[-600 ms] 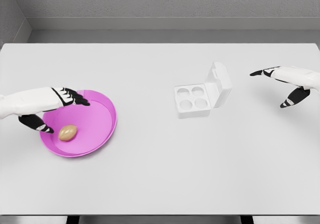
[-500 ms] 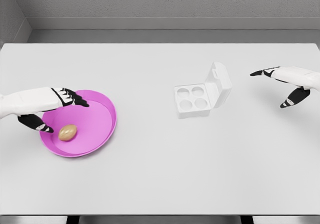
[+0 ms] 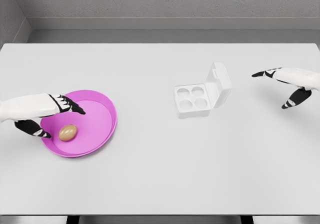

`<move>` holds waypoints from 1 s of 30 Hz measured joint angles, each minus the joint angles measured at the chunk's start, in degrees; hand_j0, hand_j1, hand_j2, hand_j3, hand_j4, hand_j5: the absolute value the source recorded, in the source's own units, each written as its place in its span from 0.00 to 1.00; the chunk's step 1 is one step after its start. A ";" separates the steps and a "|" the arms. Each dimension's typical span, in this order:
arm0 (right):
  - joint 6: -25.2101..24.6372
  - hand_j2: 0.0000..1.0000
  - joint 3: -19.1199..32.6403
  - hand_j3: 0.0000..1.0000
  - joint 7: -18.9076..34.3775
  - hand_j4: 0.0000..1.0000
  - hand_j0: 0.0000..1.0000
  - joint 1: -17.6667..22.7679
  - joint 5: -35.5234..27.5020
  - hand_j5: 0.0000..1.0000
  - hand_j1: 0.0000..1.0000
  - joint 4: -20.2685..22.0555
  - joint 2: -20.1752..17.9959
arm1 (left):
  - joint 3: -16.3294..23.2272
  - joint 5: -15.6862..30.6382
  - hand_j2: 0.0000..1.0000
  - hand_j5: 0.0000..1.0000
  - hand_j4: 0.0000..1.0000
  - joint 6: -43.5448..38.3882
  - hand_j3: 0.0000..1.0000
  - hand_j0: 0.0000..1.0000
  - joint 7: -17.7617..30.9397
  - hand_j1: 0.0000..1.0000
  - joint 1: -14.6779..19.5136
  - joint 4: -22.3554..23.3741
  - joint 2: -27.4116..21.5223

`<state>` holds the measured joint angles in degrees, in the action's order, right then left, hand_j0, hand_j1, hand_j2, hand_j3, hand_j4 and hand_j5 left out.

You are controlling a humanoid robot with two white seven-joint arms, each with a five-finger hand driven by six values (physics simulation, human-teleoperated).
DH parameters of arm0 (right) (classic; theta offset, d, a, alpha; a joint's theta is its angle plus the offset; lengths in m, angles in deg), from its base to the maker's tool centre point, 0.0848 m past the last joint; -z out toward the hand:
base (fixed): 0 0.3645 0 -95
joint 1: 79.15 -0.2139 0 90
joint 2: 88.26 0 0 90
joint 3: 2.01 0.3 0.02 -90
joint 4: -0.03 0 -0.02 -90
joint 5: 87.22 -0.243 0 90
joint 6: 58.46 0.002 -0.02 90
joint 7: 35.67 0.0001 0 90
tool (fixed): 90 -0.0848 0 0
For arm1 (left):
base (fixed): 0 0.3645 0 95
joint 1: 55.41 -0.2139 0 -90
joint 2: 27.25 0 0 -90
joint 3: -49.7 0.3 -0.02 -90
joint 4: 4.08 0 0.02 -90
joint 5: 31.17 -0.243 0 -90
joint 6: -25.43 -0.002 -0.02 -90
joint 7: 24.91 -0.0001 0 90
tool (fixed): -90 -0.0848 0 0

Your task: Pack egg into the box and close the box lid

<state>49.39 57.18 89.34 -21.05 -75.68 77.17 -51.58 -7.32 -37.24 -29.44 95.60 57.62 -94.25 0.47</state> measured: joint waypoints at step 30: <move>-0.10 1.00 -2.71 1.00 0.00 1.00 1.00 -1.93 0.19 1.00 1.00 -3.11 1.11 | -0.90 -4.41 0.92 0.92 0.92 0.00 0.92 0.92 -0.12 0.92 -1.41 -0.25 3.46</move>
<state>49.30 54.47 89.34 -22.99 -75.49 74.06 -50.47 -8.22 -41.65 -29.44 95.48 56.21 -94.50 3.93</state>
